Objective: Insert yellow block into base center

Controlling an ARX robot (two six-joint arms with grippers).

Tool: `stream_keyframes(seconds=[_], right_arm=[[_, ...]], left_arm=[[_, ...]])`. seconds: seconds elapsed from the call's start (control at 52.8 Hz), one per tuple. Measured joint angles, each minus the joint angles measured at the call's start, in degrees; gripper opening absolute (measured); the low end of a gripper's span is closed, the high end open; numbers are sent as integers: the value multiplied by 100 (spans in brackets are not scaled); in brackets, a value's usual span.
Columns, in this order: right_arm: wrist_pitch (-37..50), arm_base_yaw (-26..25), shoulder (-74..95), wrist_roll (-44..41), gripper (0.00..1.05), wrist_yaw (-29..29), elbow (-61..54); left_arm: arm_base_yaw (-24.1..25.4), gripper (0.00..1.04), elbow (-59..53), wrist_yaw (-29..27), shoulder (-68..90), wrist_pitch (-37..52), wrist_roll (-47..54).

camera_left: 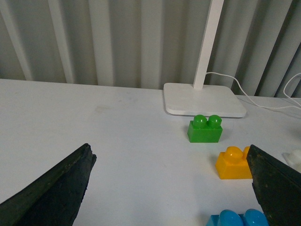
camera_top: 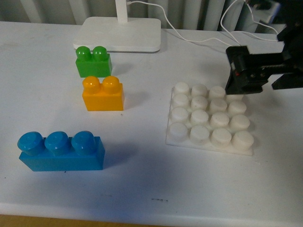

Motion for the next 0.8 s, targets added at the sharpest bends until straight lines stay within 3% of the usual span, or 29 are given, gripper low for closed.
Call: stream_keyframes(seconds=[0.208, 0.606, 0.796], right_arm=[[81, -341, -914, -33, 95, -201, -251], [981, -1255, -3801, 142, 95, -861, -1847], [1495, -2031, -5276, 459, 95, -1250, -2710]], left_arm=[[0, 98, 0, 0, 0, 0, 0], [0, 98, 0, 0, 0, 0, 0], [0, 98, 0, 0, 0, 0, 0]])
